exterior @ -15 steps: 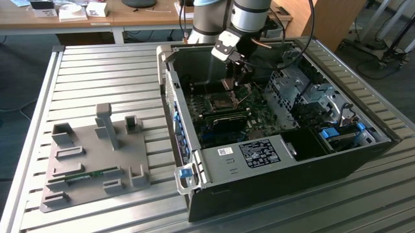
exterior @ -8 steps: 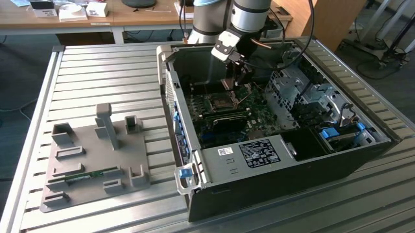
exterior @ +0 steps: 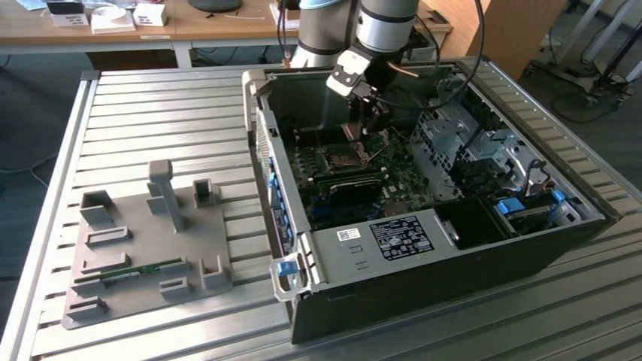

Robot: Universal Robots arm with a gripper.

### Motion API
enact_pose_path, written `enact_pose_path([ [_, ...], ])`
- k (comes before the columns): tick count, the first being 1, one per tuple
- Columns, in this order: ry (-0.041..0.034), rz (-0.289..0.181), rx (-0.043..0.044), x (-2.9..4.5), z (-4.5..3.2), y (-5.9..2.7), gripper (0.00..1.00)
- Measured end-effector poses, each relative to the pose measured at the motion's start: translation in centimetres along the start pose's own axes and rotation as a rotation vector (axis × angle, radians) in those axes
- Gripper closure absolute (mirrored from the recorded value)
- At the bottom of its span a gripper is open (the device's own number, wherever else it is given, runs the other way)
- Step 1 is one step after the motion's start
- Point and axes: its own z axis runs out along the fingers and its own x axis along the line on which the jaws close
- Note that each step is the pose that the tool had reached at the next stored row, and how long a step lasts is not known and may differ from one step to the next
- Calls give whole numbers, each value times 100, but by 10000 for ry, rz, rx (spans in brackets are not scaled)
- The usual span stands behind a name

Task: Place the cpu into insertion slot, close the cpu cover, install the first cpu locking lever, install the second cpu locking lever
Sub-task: 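Place the cpu into insertion slot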

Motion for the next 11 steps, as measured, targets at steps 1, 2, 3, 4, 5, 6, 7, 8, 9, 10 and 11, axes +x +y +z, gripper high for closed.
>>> enact_pose_path([
  [1,6,-1,-1,4,2,-3,46],
  [2,10,0,-2,5,5,-7,46],
  [3,14,0,-3,6,10,-15,46],
  [4,13,0,-2,6,18,-23,46],
  [5,12,-1,-1,6,28,-31,46],
  [6,13,0,-2,6,40,-37,46],
  [7,12,0,-1,5,57,-41,46],
  [8,12,-1,-1,5,74,-42,46],
  [9,12,-2,-1,4,93,-43,46],
  [10,13,-1,-1,4,111,-44,46],
  [11,12,-1,-1,3,128,-45,46],
])
